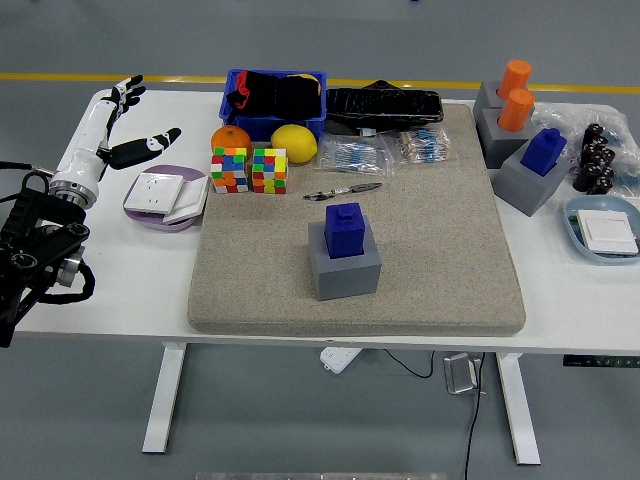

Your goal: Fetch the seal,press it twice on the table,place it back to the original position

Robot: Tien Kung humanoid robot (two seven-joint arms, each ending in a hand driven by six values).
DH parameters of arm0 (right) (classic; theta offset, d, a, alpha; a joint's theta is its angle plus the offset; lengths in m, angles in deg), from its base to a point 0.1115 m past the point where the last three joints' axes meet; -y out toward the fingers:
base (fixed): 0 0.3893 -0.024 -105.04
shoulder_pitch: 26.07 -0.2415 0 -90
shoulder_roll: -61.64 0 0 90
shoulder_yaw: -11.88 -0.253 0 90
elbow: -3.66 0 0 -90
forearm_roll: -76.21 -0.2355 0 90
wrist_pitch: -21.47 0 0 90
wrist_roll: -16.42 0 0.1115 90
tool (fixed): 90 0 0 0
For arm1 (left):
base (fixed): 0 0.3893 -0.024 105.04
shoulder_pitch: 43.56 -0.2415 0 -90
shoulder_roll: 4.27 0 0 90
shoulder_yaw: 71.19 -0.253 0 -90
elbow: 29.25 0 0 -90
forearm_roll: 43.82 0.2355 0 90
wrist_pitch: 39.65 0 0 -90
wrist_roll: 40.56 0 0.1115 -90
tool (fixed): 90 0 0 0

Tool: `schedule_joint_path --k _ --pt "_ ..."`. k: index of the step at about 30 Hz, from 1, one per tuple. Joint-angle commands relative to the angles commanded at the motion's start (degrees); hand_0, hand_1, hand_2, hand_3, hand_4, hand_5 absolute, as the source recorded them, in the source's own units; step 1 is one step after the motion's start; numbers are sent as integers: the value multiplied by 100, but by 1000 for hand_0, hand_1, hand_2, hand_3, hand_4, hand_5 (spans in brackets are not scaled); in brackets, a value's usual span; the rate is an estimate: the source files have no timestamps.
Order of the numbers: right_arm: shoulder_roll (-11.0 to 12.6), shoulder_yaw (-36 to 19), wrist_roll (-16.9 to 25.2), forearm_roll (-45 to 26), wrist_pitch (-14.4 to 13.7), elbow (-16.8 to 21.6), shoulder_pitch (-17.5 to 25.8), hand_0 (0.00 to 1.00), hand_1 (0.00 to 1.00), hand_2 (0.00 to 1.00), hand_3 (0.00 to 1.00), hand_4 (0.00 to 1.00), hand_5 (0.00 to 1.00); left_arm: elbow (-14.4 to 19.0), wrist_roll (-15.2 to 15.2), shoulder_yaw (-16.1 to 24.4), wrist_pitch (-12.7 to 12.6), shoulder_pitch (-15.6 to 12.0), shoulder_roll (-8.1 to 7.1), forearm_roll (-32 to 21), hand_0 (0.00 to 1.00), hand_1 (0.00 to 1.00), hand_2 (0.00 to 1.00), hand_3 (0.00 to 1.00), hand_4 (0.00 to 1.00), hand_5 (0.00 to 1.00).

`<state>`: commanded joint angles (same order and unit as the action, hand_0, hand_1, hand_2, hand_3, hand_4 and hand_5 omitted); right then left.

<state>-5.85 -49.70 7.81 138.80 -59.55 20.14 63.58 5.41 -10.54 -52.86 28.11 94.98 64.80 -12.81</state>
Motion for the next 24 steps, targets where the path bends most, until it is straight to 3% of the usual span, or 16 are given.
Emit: schedule_joint_path --k 24 --pt "-16 -74 3 29 -3 9 9 832 761 752 693 752 374 4 -3 17 -25 39 -8 26 921 895 908 944 873 201"
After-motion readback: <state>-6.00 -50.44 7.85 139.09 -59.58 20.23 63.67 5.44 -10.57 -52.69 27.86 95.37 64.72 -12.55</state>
